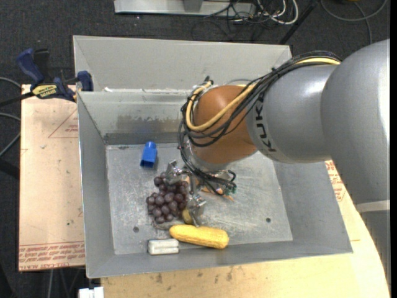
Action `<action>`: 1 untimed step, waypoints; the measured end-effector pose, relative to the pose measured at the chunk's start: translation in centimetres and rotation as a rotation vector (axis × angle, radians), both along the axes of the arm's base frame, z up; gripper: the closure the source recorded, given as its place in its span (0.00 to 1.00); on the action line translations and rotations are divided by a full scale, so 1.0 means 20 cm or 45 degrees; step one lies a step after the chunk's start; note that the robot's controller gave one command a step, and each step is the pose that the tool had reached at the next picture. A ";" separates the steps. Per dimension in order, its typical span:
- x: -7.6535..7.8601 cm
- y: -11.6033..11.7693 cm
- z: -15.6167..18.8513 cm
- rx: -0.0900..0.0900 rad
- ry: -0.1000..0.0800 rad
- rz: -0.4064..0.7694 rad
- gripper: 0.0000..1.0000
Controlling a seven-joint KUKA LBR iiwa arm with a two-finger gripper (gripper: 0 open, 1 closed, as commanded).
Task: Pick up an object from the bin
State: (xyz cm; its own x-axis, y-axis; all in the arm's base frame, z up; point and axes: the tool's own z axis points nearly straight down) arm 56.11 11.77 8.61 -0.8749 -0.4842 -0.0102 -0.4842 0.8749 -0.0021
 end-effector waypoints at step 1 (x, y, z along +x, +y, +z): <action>0.01 0.01 0.01 0.007 -0.010 0.013 1.00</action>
Offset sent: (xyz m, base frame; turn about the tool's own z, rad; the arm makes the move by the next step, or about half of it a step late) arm 0.0000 0.0000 0.0000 0.0000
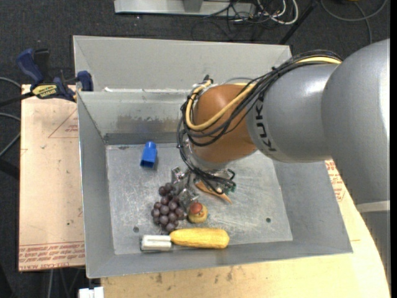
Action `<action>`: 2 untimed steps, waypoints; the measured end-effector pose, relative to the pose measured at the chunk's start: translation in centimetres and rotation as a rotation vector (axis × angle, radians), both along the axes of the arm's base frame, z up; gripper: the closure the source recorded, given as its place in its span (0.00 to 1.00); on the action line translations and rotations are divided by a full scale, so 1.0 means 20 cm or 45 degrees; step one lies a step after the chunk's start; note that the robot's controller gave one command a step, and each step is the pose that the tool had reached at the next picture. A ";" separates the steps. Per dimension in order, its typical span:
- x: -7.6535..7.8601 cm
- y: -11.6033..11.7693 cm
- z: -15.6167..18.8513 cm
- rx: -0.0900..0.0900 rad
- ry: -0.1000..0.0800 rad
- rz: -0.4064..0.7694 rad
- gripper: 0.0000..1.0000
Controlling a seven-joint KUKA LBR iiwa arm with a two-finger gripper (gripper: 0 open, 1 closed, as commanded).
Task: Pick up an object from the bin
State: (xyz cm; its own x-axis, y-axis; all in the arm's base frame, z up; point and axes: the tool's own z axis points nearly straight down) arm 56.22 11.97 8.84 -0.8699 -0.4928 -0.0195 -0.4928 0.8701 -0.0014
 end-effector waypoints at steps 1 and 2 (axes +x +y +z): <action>0.00 0.00 0.00 0.000 0.000 0.000 1.00; -0.01 0.00 0.02 -0.003 0.009 0.000 1.00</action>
Offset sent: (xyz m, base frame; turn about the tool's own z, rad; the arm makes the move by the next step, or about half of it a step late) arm -0.0001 0.0000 0.0444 0.0000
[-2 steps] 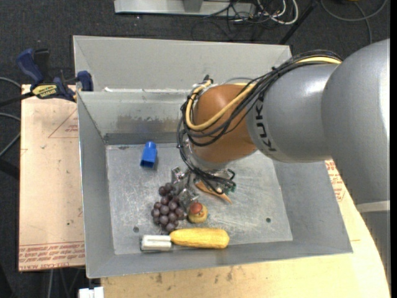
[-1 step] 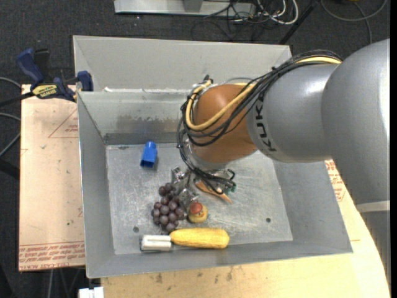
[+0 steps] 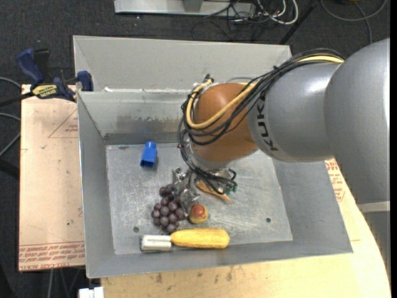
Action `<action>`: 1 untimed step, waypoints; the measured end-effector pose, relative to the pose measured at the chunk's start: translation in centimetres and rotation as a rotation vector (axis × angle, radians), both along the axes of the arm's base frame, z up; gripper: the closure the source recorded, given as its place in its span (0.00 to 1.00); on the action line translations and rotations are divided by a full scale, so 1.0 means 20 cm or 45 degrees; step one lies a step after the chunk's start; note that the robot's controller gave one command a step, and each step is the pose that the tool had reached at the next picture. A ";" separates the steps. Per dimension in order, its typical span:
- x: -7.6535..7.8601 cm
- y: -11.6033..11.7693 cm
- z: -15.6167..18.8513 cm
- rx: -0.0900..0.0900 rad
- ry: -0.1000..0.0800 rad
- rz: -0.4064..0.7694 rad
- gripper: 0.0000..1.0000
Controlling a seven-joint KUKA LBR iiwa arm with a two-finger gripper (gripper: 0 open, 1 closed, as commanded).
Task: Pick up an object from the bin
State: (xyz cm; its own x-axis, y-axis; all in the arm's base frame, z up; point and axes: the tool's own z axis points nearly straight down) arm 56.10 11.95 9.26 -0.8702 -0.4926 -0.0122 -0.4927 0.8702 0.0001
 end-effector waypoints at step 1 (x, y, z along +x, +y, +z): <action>-0.01 0.00 0.06 -0.004 0.010 0.001 1.00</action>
Offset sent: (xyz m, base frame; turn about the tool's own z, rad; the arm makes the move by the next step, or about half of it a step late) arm 0.0000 0.0000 0.0157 0.0000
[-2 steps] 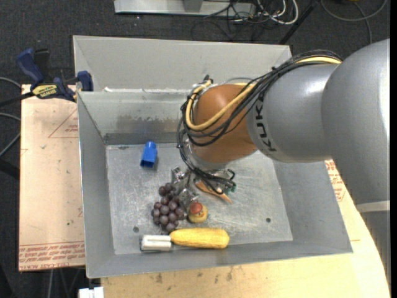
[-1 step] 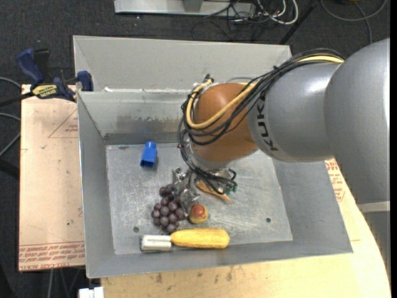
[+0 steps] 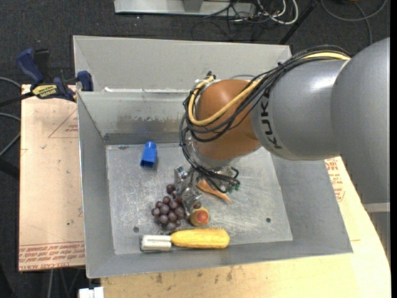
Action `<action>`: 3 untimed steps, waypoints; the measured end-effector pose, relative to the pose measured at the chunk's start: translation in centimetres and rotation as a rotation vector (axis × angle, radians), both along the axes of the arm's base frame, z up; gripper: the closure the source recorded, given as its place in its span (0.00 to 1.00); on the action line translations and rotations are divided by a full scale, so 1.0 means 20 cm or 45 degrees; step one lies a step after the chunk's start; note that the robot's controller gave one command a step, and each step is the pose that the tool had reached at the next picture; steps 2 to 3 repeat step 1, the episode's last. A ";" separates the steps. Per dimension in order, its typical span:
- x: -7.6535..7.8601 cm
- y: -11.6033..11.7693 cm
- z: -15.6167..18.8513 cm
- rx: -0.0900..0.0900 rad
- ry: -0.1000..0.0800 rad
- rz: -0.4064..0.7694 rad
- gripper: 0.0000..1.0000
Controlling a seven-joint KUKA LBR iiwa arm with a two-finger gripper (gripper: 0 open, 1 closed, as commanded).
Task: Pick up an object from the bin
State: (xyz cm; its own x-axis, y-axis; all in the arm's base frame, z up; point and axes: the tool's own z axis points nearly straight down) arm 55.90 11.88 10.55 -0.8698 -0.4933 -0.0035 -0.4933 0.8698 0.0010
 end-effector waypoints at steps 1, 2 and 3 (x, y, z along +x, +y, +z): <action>0.00 0.00 0.05 -0.001 0.000 -0.001 1.00; 0.00 0.00 0.05 -0.001 0.000 -0.001 1.00; 0.00 0.00 0.05 -0.001 0.000 -0.001 1.00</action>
Offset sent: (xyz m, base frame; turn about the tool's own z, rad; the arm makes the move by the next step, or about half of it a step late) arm 0.0002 0.0002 0.0004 0.0000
